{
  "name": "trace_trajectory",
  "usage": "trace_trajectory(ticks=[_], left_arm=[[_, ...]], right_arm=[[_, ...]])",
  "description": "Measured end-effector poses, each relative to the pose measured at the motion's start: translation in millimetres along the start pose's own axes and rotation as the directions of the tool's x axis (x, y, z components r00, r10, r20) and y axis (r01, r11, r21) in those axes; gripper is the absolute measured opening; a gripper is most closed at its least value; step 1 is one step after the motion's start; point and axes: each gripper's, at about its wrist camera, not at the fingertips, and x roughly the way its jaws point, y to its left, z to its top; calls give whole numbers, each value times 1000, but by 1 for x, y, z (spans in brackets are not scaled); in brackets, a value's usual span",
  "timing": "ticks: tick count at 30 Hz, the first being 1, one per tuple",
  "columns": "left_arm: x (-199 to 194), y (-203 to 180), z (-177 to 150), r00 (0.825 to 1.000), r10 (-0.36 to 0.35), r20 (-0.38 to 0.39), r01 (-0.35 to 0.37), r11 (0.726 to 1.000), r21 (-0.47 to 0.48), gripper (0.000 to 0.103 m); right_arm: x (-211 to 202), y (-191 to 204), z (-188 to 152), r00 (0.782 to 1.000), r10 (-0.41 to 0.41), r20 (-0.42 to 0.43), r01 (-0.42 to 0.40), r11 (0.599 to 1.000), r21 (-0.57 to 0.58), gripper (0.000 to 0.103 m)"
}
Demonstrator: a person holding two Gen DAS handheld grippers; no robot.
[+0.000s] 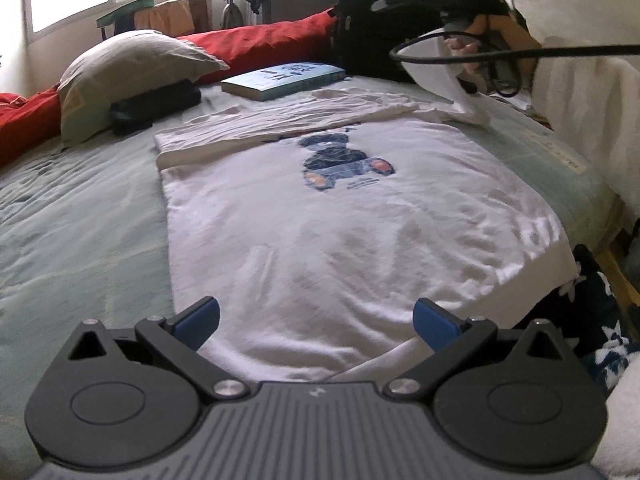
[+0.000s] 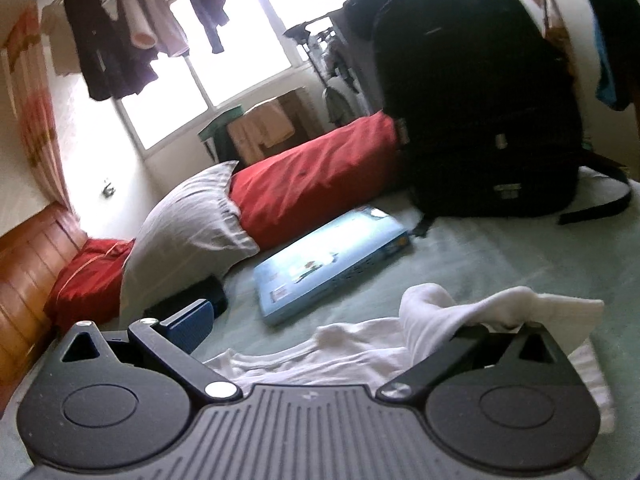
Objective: Fold clothes
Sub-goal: 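Carry the sleeve cuff across the sweatshirt body with the right gripper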
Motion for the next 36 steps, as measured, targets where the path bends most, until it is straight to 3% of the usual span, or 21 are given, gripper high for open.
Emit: trace_trajectory(ticks=[17,36], left_arm=[[-5,10,-2,999,42,-33,-41,999,13,102],[-6,16,-5,996,72,-44,-73,997,-14,102]], right_arm=[[65,88,-26,995,74,-65,-78,995,-66,103],[96,156,-58,972,163,-171,-193,966,-174,103]])
